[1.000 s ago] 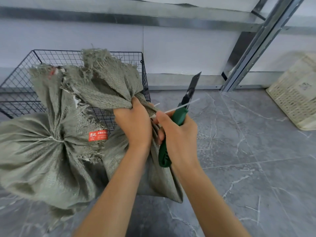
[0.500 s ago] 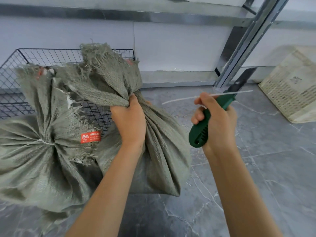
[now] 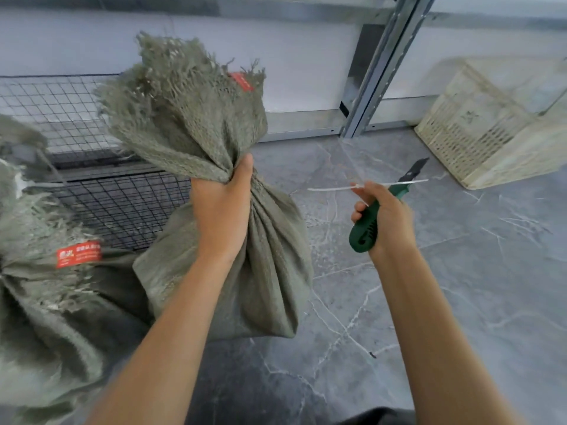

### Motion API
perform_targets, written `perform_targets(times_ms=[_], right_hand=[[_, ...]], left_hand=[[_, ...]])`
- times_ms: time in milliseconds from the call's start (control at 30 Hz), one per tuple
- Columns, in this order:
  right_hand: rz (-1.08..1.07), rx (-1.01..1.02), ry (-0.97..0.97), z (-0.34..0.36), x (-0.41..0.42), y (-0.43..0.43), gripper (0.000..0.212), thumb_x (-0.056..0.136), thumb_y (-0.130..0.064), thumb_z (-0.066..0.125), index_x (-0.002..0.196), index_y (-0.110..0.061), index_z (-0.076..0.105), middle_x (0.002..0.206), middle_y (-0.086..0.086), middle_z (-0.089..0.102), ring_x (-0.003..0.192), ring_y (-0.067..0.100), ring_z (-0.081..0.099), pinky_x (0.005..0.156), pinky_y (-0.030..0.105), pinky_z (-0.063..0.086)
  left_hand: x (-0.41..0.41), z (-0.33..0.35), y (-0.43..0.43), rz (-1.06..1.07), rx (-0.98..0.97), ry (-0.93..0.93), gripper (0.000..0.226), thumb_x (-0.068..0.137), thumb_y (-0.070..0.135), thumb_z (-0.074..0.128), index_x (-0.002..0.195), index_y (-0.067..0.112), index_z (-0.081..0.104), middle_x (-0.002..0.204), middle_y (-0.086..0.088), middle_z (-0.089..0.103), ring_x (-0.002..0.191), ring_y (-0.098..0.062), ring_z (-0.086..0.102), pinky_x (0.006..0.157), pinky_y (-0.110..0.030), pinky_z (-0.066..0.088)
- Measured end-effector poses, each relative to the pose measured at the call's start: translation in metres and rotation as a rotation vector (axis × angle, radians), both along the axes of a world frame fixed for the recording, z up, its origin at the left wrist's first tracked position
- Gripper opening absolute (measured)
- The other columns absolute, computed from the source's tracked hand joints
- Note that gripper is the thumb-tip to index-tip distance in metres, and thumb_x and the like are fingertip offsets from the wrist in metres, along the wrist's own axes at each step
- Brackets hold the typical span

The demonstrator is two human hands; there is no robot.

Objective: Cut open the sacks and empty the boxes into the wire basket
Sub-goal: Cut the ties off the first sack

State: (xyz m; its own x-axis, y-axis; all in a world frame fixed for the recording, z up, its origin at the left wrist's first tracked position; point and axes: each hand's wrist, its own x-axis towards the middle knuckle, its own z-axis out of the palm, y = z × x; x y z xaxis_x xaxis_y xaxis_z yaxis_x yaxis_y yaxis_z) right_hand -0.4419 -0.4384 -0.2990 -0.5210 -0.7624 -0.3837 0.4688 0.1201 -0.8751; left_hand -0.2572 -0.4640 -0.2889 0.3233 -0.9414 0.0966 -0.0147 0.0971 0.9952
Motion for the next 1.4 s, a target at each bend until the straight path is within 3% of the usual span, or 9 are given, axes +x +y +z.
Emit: perform_targets(times_ms=[300, 400, 633, 767, 867, 1067, 1167, 1333, 1400], right_hand=[[-0.145, 0.281, 0.018, -0.07, -0.069, 0.009, 0.009, 0.09, -0.008, 0.059, 0.092, -0.001, 0.052, 0.077, 0.012, 0.064, 0.034, 0.01, 0.045, 0.037, 0.018, 0.038], [-0.18, 0.402, 0.009, -0.098, -0.084, 0.016, 0.012, 0.09, -0.009, 0.059, 0.095, -0.001, 0.052, 0.071, 0.011, 0.062, 0.032, 0.01, 0.045, 0.035, 0.017, 0.038], [-0.099, 0.593, -0.01, -0.14, -0.095, 0.029, 0.009, 0.091, -0.004, 0.057, 0.095, 0.002, 0.052, 0.065, 0.013, 0.056, 0.028, 0.012, 0.042, 0.032, 0.018, 0.036], [-0.089, 0.679, -0.048, -0.156, -0.105, 0.038, 0.013, 0.092, -0.005, 0.056, 0.103, 0.0, 0.05, 0.067, 0.014, 0.055, 0.042, 0.016, 0.043, 0.032, 0.016, 0.037], [-0.103, 0.735, -0.079, -0.164, -0.115, 0.043, 0.014, 0.094, -0.01, 0.055, 0.103, 0.001, 0.053, 0.071, 0.012, 0.058, 0.048, 0.016, 0.043, 0.031, 0.015, 0.036], [-0.145, 0.758, -0.151, -0.166, -0.122, 0.046, 0.028, 0.095, -0.018, 0.055, 0.117, -0.001, 0.051, 0.08, 0.013, 0.064, 0.058, 0.018, 0.054, 0.048, 0.029, 0.045], [-0.137, 0.705, -0.123, -0.154, -0.11, 0.038, 0.027, 0.095, -0.015, 0.055, 0.116, 0.002, 0.05, 0.076, 0.015, 0.063, 0.057, 0.019, 0.055, 0.042, 0.028, 0.046], [-0.012, 0.5, -0.09, -0.111, -0.078, 0.011, 0.016, 0.094, -0.008, 0.054, 0.104, 0.005, 0.055, 0.073, 0.014, 0.065, 0.041, 0.012, 0.056, 0.036, 0.018, 0.044], [0.074, 0.421, -0.085, -0.091, -0.062, 0.004, 0.013, 0.093, -0.009, 0.055, 0.096, 0.004, 0.056, 0.072, 0.012, 0.065, 0.039, 0.011, 0.055, 0.038, 0.019, 0.045]], left_hand=[[-0.022, -0.006, -0.006, 0.073, -0.069, 0.051, 0.03, 0.088, 0.022, 0.066, 0.112, 0.026, 0.048, 0.106, 0.026, 0.052, 0.092, 0.028, 0.047, 0.087, 0.001, 0.037], [-0.032, -0.01, -0.005, 0.064, -0.088, 0.04, 0.025, 0.086, 0.025, 0.067, 0.109, 0.021, 0.057, 0.108, 0.017, 0.061, 0.101, 0.01, 0.058, 0.095, -0.016, 0.045], [-0.066, -0.005, 0.012, -0.039, -0.073, -0.121, 0.011, 0.087, 0.03, 0.065, 0.078, 0.026, 0.061, 0.072, 0.027, 0.061, 0.075, 0.013, 0.059, 0.073, -0.015, 0.046], [-0.083, 0.001, 0.019, -0.061, -0.165, -0.214, 0.015, 0.086, 0.023, 0.066, 0.086, 0.008, 0.066, 0.066, 0.025, 0.047, 0.078, 0.001, 0.057, 0.064, -0.02, 0.041], [-0.087, 0.0, 0.015, -0.083, -0.171, -0.225, 0.026, 0.086, 0.026, 0.066, 0.085, 0.0, 0.065, 0.06, 0.027, 0.051, 0.071, 0.01, 0.054, 0.067, -0.021, 0.041], [-0.086, -0.001, 0.014, -0.103, -0.18, -0.227, 0.027, 0.086, 0.027, 0.065, 0.085, 0.0, 0.065, 0.067, 0.024, 0.049, 0.072, 0.008, 0.053, 0.069, -0.023, 0.045], [-0.084, -0.001, 0.013, -0.115, -0.153, -0.225, 0.022, 0.086, 0.028, 0.065, 0.082, 0.007, 0.066, 0.063, 0.025, 0.052, 0.07, 0.007, 0.053, 0.069, -0.023, 0.045], [-0.075, -0.003, 0.01, -0.164, -0.166, -0.156, 0.04, 0.084, 0.037, 0.06, 0.08, -0.003, 0.061, 0.075, -0.017, 0.067, 0.071, -0.024, 0.066, 0.074, -0.046, 0.055], [-0.07, -0.001, 0.01, -0.215, -0.139, -0.141, 0.038, 0.083, 0.04, 0.061, 0.08, 0.002, 0.063, 0.078, -0.013, 0.069, 0.074, -0.022, 0.066, 0.074, -0.043, 0.055]])
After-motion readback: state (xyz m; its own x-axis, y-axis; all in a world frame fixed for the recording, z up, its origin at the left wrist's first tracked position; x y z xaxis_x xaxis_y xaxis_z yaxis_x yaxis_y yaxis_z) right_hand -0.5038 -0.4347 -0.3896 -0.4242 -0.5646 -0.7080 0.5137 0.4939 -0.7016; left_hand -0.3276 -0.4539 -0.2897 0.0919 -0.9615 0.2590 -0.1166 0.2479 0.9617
